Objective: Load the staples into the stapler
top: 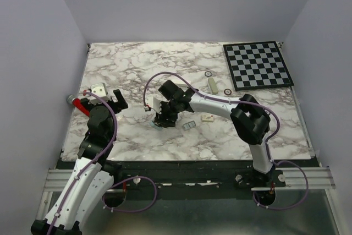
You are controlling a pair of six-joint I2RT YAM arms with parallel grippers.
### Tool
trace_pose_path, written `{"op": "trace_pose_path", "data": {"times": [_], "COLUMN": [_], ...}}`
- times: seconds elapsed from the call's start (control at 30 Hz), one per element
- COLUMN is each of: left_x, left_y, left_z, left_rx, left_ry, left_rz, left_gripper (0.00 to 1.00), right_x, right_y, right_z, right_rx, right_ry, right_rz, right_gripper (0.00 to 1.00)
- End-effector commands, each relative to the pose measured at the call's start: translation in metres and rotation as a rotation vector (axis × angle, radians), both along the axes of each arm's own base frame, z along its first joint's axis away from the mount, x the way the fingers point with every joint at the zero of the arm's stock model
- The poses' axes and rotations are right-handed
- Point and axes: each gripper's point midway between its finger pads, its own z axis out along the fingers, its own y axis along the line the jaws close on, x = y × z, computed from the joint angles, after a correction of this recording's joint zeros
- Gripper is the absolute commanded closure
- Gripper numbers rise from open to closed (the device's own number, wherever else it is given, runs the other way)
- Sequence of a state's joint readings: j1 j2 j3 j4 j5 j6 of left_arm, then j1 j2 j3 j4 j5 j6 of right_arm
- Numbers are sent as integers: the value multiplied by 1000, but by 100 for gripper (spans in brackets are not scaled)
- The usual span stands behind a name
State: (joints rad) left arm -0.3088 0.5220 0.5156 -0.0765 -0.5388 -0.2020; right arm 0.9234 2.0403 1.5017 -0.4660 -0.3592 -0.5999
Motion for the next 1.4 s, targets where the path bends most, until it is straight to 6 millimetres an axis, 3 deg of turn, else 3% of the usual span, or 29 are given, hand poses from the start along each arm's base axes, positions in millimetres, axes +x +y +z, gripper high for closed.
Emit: {"op": "trace_pose_path", "data": {"times": [0.0, 0.13, 0.2, 0.27, 0.5, 0.7, 0.73, 0.83, 1.03, 1.17, 1.3, 1.37], "left_x": [2, 3, 3, 3, 4, 5, 5, 5, 5, 5, 5, 5], "left_y": [2, -1, -2, -2, -3, -3, -3, -4, -6, -7, -8, -9], "left_z": [4, 5, 6, 5, 4, 5, 4, 4, 4, 4, 4, 3], "left_rx": [0, -3, -3, -3, -1, -2, -1, -3, -6, -7, -7, -6], "left_ry": [-26, -32, -33, -30, -28, -30, -28, -28, -29, -26, -26, -22], "left_rz": [9, -3, -8, -10, -13, -17, -17, -20, -28, -31, -37, -38], "left_gripper": [1, 1, 1, 1, 1, 1, 1, 1, 1, 1, 1, 1], "right_x": [-10, -9, -10, -11, -10, 3, 14, 19, 8, 2, 3, 3], "right_y": [4, 2, 2, 2, 10, 8, 0, -16, -54, -66, -63, -58], "right_z": [-13, -19, -20, -20, -15, -15, -16, -15, -23, -25, -20, -17], "right_rx": [-37, -55, -57, -57, 11, 32, 15, 10, -85, -88, -60, -46], "right_ry": [40, 50, 57, 63, 115, 115, 70, 60, 27, 13, -6, 4], "right_rz": [48, 40, 30, 19, -171, -479, -564, -784, -1092, -1175, -1190, -1179], "right_gripper": [38, 48, 58, 61, 80, 81, 81, 81, 80, 80, 77, 71]}}
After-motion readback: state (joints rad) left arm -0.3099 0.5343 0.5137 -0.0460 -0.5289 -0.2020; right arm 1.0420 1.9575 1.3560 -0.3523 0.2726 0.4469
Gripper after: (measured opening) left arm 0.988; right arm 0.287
